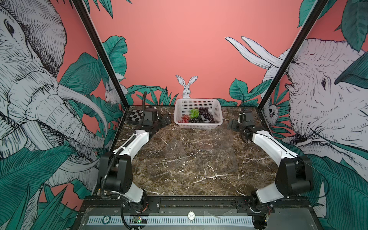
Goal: Pack grapes into containers
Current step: Move the basket to the center of the board.
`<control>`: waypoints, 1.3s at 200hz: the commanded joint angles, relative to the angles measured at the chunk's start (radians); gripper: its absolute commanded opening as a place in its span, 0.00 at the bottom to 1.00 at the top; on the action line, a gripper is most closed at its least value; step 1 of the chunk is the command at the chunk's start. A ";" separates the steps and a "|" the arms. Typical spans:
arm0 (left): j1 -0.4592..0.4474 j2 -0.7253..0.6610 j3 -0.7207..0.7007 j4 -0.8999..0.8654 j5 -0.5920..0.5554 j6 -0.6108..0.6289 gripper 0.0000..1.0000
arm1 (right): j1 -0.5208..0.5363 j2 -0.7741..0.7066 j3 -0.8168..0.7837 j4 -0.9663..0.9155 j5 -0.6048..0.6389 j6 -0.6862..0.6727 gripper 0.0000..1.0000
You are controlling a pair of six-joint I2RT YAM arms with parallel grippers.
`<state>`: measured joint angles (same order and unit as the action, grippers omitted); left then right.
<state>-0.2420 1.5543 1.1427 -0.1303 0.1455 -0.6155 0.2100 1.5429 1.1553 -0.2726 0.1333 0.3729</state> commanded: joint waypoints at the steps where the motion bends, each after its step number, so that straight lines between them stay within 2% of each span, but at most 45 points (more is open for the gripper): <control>1: -0.042 -0.004 0.068 -0.158 -0.071 0.094 1.00 | 0.025 0.081 0.113 -0.078 -0.009 -0.039 0.96; 66: -0.046 -0.008 0.029 -0.100 -0.025 0.042 1.00 | 0.059 0.383 0.484 -0.194 -0.017 -0.068 0.83; 110: -0.048 0.014 0.012 -0.088 -0.001 0.020 1.00 | 0.070 0.524 0.625 -0.211 -0.030 -0.065 0.80; 125: -0.048 0.024 0.013 -0.088 0.013 0.015 1.00 | 0.071 0.560 0.668 -0.233 -0.013 -0.080 0.76; 208: -0.057 0.064 0.020 -0.077 0.032 0.003 1.00 | 0.066 0.589 0.664 -0.217 0.041 -0.135 0.62; 260: -0.072 0.066 0.037 -0.106 0.025 0.017 1.00 | 0.042 0.557 0.612 -0.192 0.062 -0.140 0.61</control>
<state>-0.3027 1.6283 1.1706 -0.2050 0.1707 -0.6022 0.2687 2.1296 1.7885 -0.4793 0.1642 0.2451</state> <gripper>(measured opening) 0.995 0.612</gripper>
